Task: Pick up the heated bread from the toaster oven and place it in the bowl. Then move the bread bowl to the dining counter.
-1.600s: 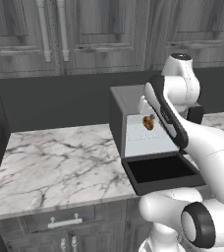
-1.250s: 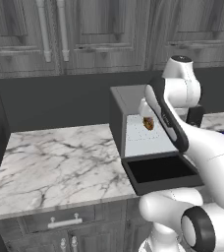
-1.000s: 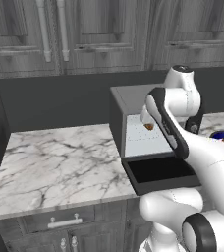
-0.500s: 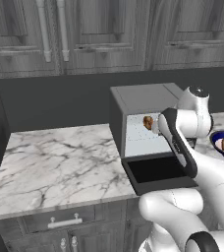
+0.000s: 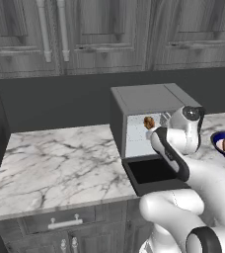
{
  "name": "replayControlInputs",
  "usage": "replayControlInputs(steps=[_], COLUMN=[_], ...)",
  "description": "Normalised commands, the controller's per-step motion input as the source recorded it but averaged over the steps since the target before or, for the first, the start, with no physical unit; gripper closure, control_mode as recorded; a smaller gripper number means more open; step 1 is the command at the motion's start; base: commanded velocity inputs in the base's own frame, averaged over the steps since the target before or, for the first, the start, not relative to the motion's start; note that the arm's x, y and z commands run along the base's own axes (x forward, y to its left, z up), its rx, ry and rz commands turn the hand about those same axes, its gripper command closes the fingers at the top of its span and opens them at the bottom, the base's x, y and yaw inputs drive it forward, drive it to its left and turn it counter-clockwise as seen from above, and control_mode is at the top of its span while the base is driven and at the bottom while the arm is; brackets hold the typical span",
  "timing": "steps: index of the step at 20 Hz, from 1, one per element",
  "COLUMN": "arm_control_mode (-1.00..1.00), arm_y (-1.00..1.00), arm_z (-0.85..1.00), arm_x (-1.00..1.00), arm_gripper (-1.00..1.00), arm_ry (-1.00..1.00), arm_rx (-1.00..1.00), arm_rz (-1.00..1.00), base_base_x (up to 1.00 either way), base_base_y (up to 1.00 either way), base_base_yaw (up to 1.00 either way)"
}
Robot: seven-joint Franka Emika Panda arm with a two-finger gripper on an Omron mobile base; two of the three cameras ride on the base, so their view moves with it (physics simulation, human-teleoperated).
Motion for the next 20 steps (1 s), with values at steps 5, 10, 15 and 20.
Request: replayControlInputs(steps=[5,10,15,20], arm_control_mode=[-1.00,-1.00,-1.00,-1.00], arm_y=[0.00,0.00,0.00,0.00], arm_z=[-0.18,-0.12,-0.29,-0.30], arm_x=[0.54,0.53,0.48,0.50], arm_gripper=[-1.00,-1.00,-1.00,-1.00], arm_ry=[-0.02,-0.02,-0.01,-0.02], arm_rx=[0.00,0.00,0.00,0.00], arm_rz=[0.00,0.00,0.00,0.00], base_base_x=[0.00,0.00,0.00,0.00], base_base_y=[0.00,0.00,0.00,0.00], base_base_yaw=[0.00,0.00,0.00,0.00])
